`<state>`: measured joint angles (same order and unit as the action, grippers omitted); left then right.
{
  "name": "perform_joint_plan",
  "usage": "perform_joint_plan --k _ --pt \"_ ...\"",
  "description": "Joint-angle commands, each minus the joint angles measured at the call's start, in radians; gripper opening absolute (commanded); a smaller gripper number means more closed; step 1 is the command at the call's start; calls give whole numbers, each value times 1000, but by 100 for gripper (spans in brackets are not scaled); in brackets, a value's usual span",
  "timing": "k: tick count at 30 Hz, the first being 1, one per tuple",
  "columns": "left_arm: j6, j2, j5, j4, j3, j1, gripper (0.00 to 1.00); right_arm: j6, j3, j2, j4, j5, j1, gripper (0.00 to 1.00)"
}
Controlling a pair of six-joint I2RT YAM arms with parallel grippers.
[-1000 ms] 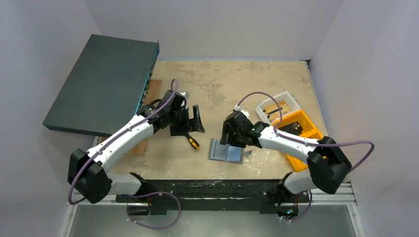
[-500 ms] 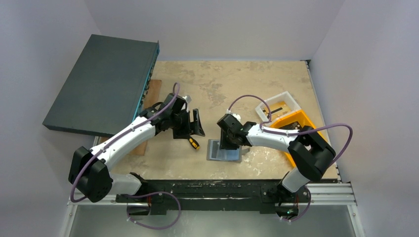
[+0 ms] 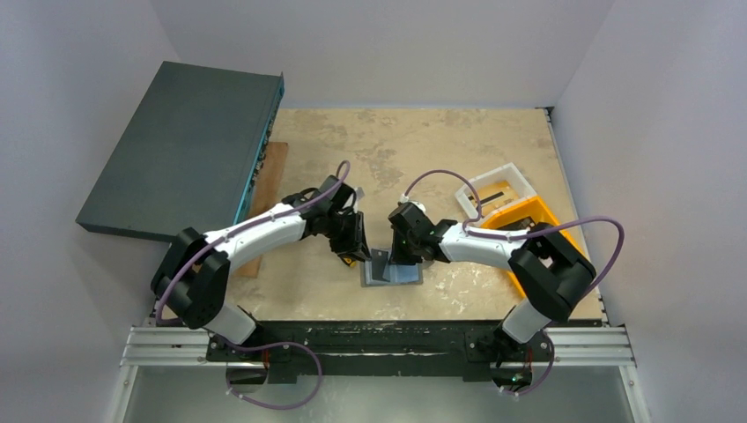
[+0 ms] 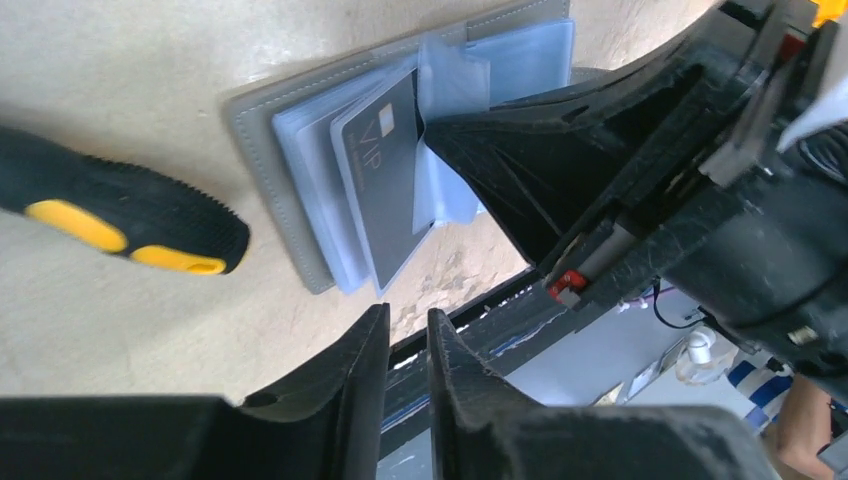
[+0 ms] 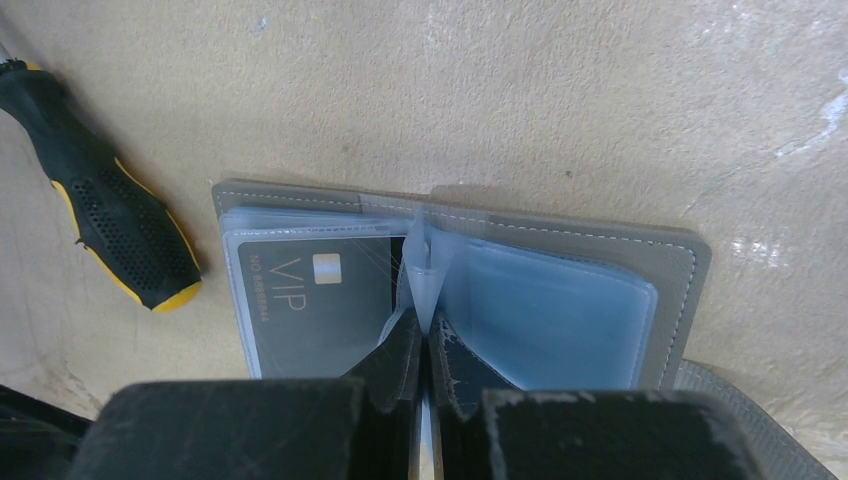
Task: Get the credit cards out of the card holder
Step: Remove the credit card from the card holder.
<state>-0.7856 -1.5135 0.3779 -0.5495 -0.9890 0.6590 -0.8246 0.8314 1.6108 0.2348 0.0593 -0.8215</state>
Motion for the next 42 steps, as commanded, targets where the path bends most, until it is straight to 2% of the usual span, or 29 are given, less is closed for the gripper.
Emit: perform_joint_plan --k 1,6,9,16,24,42 --pt "-24 -69 34 73 -63 39 16 15 -41 13 -34 -12 8 0" --pt "-31 -156 1 79 -98 44 6 13 -62 -19 -55 -34 14 0" --pt "-31 -199 -19 79 -104 43 0 13 -64 -52 -49 -37 22 4" --pt "-35 -275 -53 85 -103 43 0 25 -45 -120 -14 -44 33 13" --pt "-24 -294 -87 53 -114 44 0 35 -39 -135 17 -35 35 20" --pt "-17 -292 -113 20 -123 44 0 45 -65 -192 118 50 52 20"
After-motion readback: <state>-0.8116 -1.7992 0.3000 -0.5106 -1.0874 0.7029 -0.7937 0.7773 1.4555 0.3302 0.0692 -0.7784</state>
